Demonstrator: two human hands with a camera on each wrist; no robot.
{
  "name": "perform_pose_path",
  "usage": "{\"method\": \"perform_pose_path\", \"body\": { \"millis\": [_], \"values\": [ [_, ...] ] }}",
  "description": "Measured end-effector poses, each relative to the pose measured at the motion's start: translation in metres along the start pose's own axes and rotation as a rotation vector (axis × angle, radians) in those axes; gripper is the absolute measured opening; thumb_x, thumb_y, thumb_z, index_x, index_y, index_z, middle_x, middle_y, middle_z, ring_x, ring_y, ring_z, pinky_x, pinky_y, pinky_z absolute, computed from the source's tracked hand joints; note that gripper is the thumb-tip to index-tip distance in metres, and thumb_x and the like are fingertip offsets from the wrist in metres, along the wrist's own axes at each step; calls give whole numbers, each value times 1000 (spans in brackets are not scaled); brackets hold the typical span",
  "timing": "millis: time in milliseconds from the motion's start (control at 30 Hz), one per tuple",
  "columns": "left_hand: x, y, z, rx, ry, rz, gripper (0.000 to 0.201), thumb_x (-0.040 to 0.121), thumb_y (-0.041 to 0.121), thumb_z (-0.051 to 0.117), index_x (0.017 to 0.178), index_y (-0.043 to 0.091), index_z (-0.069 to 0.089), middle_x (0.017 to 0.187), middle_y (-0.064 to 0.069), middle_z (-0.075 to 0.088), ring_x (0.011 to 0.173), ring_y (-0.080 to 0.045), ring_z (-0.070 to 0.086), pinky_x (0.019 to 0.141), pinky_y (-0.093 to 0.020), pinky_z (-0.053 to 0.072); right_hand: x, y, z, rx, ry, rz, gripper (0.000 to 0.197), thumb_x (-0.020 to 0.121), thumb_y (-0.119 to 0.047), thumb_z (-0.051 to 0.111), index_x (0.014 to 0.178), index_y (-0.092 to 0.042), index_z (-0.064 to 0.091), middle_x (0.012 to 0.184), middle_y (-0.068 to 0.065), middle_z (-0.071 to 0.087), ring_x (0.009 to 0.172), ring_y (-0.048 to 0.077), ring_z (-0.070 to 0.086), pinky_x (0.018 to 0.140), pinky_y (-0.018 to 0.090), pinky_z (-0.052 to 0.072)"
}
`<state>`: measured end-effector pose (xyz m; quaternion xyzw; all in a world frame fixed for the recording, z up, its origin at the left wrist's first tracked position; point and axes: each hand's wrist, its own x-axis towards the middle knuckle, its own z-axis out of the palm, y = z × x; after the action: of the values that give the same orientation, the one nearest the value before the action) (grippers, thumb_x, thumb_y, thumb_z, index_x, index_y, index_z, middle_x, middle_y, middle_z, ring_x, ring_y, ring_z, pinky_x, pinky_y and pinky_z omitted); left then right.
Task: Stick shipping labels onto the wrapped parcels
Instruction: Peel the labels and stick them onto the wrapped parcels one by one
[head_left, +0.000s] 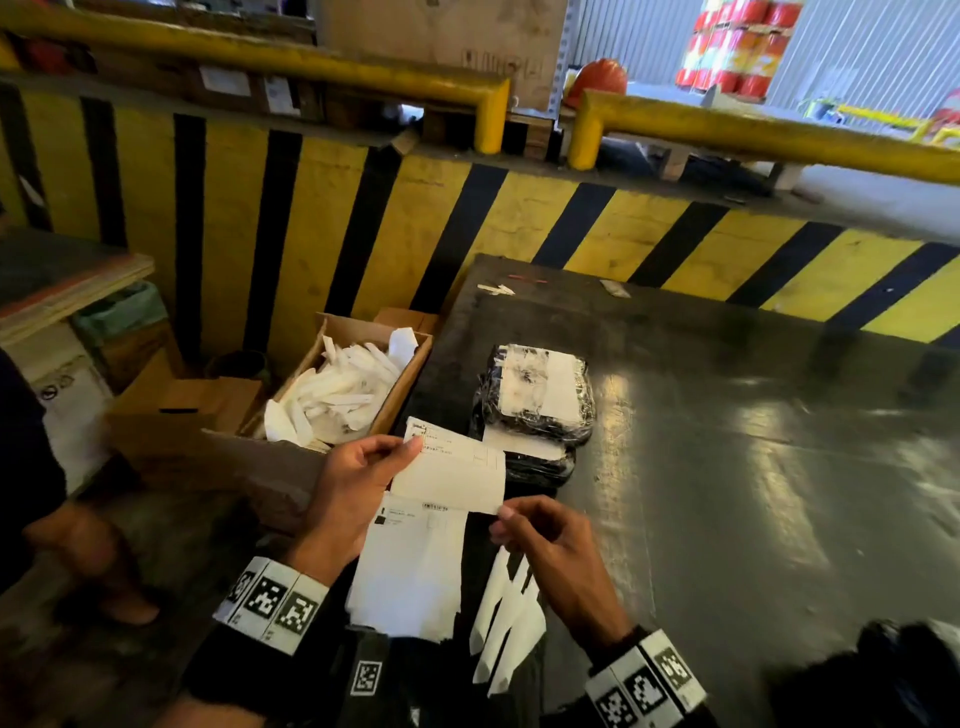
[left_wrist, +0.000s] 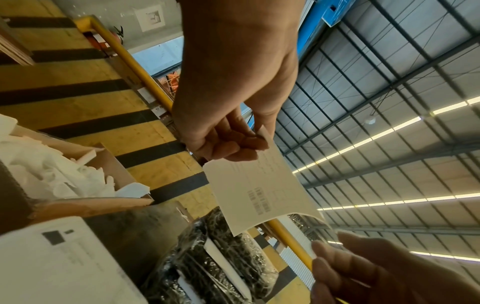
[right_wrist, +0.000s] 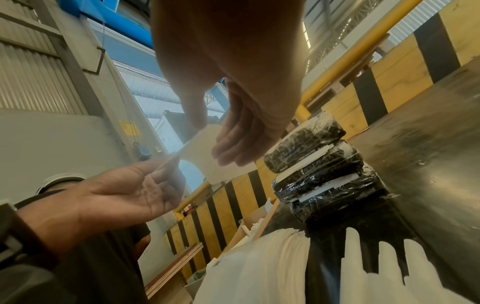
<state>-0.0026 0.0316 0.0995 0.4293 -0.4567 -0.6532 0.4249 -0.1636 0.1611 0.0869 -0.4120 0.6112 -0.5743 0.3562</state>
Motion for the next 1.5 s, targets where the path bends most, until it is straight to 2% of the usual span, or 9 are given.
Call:
{"method": "perform_pose_path", "body": {
  "millis": [333,467,600,667,733,967,1200,1400,1500],
  "values": [
    [-4,5,5,104,0,36,10,79,16,72,82,8,67,84,-18,73,81,-35,70,80,-48,54,-8,-18,-4,73,-75,-27,11,87,-4,60,84,1,68,80,21,72,71,22,69,67,23,55],
    [-5,-2,5,366,53,221,21,76,15,76,95,16,67,94,-5,68,89,-16,63,79,-29,50,-5,-23,-3,101,-78,-46,12,87,-4,59,85,4,68,80,22,72,70,22,68,67,23,55],
    [-26,5,18,453,-223,406,4,79,24,74,82,23,73,82,5,72,79,-4,65,70,-18,49,1,-30,1,22,-77,-119,14,89,-9,59,86,-2,71,77,15,73,70,20,69,68,27,54],
    [-36,6,26,494,-327,459,14,78,38,70,82,25,73,80,8,72,77,-5,66,67,-16,48,2,-32,4,-5,-81,-160,14,89,-11,60,85,-5,72,75,12,73,70,20,68,67,26,54],
    [-39,4,31,485,-354,463,12,80,35,70,82,24,72,77,6,72,75,-9,67,68,-19,50,2,-33,6,-7,-87,-180,14,89,-10,60,84,-7,72,73,11,72,68,18,67,66,25,53],
    [-14,-9,19,380,-91,253,18,87,18,64,70,14,65,60,4,63,56,-3,55,61,-26,44,1,-29,-12,1,-77,-96,22,84,4,52,69,-9,61,59,6,61,57,16,56,60,25,49],
    [29,-3,-27,473,141,152,13,91,22,58,87,12,65,83,-4,66,80,-16,59,65,-27,44,0,-30,-71,-70,-137,-148,10,66,-22,55,60,-15,59,54,5,52,55,17,50,57,23,44],
    [65,-25,-62,524,293,31,10,90,14,59,85,5,61,89,-16,64,90,-33,60,74,-35,44,2,-37,-102,110,37,-180,17,70,-4,45,60,-7,58,55,8,51,54,17,49,53,21,44],
    [57,-25,-55,449,304,77,10,90,14,58,85,6,60,83,-13,64,83,-26,59,71,-32,45,4,-39,-103,95,44,-161,19,80,-1,43,66,-4,56,58,9,51,55,17,49,56,22,45]
  ]
}}
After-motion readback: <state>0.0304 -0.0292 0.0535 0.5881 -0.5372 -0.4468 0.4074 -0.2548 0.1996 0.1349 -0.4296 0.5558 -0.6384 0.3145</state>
